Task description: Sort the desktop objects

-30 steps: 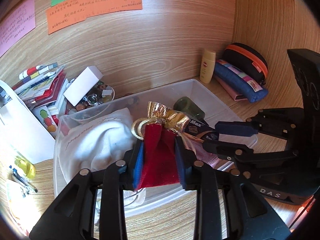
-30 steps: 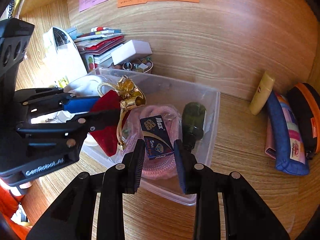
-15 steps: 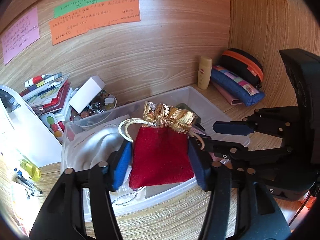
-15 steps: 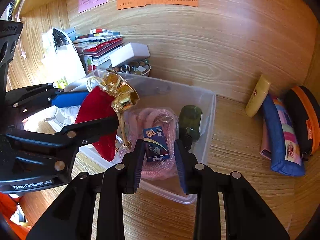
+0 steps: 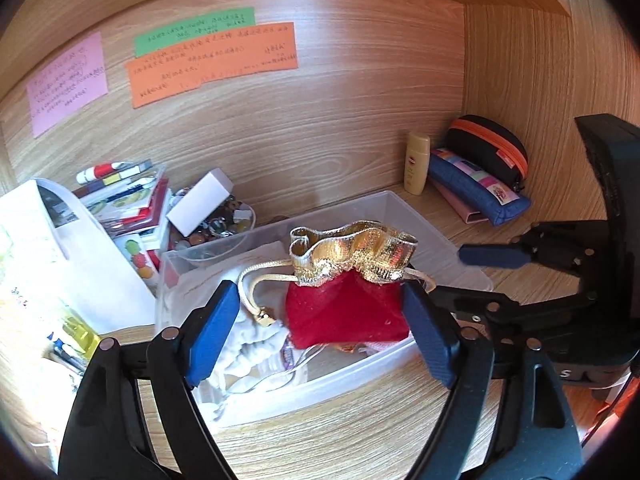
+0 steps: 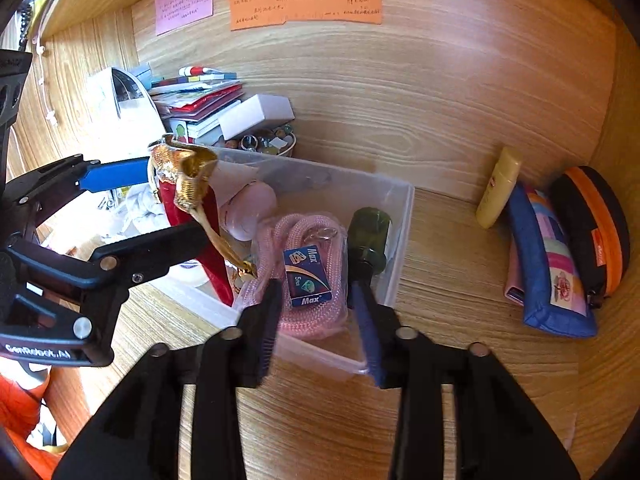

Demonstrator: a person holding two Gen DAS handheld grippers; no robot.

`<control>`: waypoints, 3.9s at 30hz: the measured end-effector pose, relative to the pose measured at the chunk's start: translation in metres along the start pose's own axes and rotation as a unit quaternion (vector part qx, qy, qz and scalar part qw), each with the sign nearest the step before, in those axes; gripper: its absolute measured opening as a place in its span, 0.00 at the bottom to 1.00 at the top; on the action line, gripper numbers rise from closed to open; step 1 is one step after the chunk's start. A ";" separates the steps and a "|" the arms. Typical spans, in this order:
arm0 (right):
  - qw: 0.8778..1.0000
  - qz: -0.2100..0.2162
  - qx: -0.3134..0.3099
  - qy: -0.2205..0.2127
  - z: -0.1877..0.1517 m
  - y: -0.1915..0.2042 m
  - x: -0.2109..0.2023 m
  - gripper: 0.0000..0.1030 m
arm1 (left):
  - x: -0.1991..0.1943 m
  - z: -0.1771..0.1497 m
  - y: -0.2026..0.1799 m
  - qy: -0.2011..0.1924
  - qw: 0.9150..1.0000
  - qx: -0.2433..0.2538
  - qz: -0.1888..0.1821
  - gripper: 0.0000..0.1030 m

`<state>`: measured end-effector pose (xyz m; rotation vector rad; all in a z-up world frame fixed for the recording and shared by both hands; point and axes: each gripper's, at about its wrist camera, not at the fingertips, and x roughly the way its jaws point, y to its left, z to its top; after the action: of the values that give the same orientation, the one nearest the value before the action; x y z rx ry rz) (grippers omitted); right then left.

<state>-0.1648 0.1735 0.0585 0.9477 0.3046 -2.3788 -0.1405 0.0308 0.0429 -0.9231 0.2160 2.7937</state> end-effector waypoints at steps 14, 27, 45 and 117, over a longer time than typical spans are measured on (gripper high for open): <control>1.000 -0.006 0.001 -0.021 -0.003 0.009 -0.023 0.52 | -0.015 -0.013 0.006 0.022 0.999 0.014 0.022 0.91; 0.999 0.037 -0.009 -0.021 0.002 0.023 -0.025 0.52 | -0.009 -0.013 0.017 0.031 0.999 0.006 0.022 0.91; 0.997 0.051 -0.051 -0.011 0.025 0.049 0.011 0.52 | -0.014 0.007 0.043 0.031 0.999 0.002 0.016 0.91; 0.998 0.032 -0.052 0.022 0.051 0.027 0.035 0.53 | -0.003 -0.005 0.074 0.040 0.997 -0.059 0.026 0.93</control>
<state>-0.1992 0.1168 0.0717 0.9486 0.4054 -2.2637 -0.1515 -0.0425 0.0464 -1.0723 0.0879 2.8454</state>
